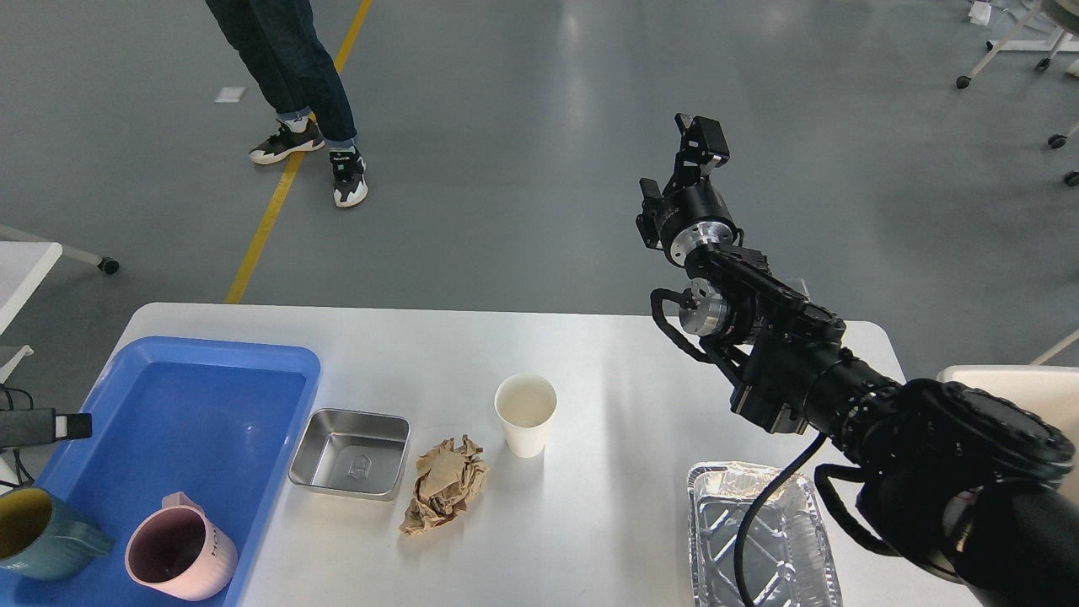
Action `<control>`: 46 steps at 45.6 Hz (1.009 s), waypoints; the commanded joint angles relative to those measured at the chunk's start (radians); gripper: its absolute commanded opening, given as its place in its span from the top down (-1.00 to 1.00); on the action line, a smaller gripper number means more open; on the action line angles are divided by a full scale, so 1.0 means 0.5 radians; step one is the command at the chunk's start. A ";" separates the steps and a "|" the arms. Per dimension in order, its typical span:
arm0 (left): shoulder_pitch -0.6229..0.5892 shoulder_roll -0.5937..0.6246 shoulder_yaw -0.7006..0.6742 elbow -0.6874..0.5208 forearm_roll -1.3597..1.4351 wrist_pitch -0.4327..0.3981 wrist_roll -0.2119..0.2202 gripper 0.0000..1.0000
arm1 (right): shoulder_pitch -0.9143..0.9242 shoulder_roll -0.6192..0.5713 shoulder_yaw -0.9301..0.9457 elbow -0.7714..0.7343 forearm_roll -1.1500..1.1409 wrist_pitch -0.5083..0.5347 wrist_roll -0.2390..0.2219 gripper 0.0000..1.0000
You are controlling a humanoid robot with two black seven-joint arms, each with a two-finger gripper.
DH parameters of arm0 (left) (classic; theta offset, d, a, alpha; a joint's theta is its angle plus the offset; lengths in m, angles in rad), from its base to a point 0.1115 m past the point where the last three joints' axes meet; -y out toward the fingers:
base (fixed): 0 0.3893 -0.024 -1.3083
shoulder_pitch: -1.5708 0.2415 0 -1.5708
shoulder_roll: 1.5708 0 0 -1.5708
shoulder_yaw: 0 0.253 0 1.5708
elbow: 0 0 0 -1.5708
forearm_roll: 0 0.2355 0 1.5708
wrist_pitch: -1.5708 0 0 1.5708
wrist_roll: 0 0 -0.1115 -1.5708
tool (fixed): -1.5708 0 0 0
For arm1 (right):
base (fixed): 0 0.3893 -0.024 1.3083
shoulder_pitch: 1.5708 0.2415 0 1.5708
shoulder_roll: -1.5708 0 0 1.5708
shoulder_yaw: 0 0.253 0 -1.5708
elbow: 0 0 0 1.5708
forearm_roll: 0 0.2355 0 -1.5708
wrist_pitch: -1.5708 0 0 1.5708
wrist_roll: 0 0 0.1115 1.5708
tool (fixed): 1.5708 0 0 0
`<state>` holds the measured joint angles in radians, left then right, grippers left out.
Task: Tidy desktop
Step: 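Raise the left gripper away from the mug, then reach the left gripper to the small steel tray and grasp it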
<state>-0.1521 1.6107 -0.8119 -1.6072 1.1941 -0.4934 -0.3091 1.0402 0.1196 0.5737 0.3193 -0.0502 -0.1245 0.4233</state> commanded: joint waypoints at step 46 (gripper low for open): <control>-0.659 -1.525 0.050 0.643 -0.284 -0.342 1.035 -0.95 | -0.058 0.019 0.000 0.003 -0.001 -0.009 0.003 -1.00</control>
<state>-0.4578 0.9031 -0.7868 -1.2977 1.0519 -0.6299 0.1647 1.0200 0.1284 0.5737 0.3190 -0.0507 -0.1275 0.4250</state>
